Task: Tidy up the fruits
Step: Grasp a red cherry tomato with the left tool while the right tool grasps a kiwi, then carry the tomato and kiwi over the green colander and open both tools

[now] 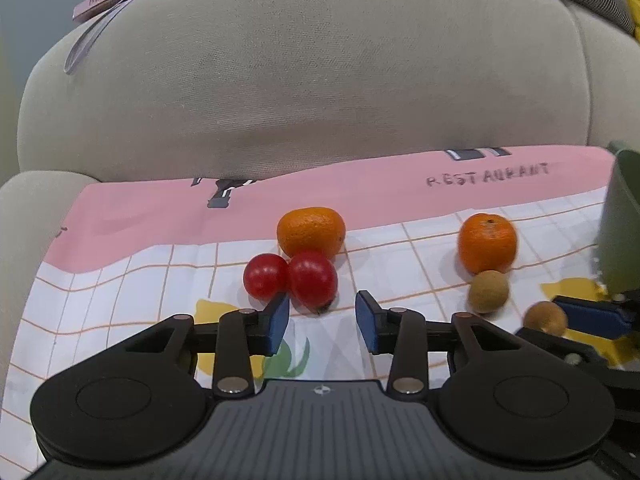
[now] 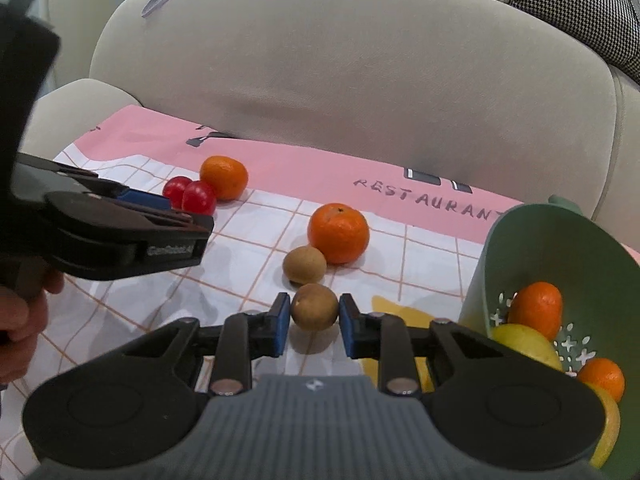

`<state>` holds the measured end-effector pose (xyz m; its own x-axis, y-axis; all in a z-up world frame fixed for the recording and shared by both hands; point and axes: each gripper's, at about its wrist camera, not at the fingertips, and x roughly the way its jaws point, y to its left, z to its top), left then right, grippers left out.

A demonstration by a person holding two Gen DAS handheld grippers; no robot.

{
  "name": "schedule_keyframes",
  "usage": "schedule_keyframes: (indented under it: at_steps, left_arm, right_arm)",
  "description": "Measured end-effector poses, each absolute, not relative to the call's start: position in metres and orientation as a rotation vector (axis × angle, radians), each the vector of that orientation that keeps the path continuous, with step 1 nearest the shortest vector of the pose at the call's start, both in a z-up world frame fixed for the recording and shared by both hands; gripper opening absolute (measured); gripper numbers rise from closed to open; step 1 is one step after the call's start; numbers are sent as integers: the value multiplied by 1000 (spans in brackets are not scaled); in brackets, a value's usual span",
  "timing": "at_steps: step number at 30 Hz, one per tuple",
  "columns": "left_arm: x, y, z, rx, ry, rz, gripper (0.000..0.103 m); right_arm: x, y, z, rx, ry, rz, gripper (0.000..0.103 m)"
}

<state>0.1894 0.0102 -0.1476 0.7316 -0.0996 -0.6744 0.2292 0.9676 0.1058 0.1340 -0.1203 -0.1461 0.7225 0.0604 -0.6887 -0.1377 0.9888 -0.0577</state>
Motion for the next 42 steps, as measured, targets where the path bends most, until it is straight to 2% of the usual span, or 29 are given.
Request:
schedule_keyframes:
  at_steps: [5, 13, 29, 42]
  left_arm:
    - [198, 3, -151, 225, 714, -156, 45]
    - [202, -5, -151, 266, 694, -151, 32]
    - [169, 3, -123, 136, 753, -253, 31]
    - [129, -2, -69, 45, 746, -350, 31]
  right_arm:
    - [134, -121, -151, -101, 765, 119, 23]
    - [133, -123, -155, -89, 763, 142, 23]
    - [128, -128, -151, -69, 777, 137, 22]
    - [90, -142, -108, -37, 700, 166, 22]
